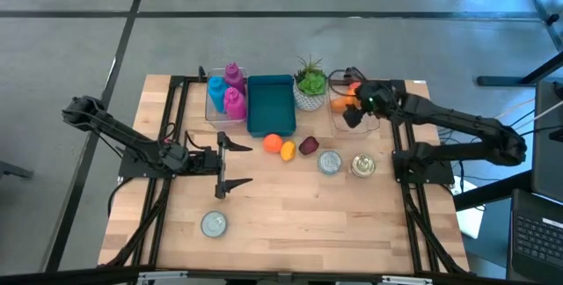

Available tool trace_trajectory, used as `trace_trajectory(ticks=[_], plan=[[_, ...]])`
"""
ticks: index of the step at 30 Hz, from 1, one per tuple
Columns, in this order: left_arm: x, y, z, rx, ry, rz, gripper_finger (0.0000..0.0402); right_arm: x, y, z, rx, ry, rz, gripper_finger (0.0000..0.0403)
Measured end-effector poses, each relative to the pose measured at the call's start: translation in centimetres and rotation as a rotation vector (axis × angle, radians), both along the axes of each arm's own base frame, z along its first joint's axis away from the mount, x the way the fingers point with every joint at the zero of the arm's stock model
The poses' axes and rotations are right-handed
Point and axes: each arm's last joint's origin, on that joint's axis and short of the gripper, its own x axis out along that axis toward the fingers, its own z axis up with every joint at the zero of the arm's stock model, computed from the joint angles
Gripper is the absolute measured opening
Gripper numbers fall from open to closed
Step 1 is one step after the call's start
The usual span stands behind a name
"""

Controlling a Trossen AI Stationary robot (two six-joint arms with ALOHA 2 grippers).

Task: Pick & Place Food Item
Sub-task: Put the left orange into the right transparent bin

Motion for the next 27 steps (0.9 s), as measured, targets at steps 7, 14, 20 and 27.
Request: trace_trajectory(ticks=[7,14,20,27], plan=[[0.0,0.0,0.0,0.001,0.0,-0.002,0.0395,-1.5,-1.6,-1.7,0.071,0.027,-0.044,0.0291],[0.0,0.0,0.0,0.003,0.001,-0.002,0.0396,-1.9,-1.9,-4.0,0.139,0.094,-0.045,0.0291],[0.0,0.0,0.0,0.005,0.002,-0.002,0.0398,-1.0,-2.6,-6.4,0.154,0.204,-0.033,0.0291],[0.0,0.0,-0.1,0.006,0.005,-0.001,0.0396,0.2,-3.4,-7.3,0.147,0.194,-0.018,0.0291]])
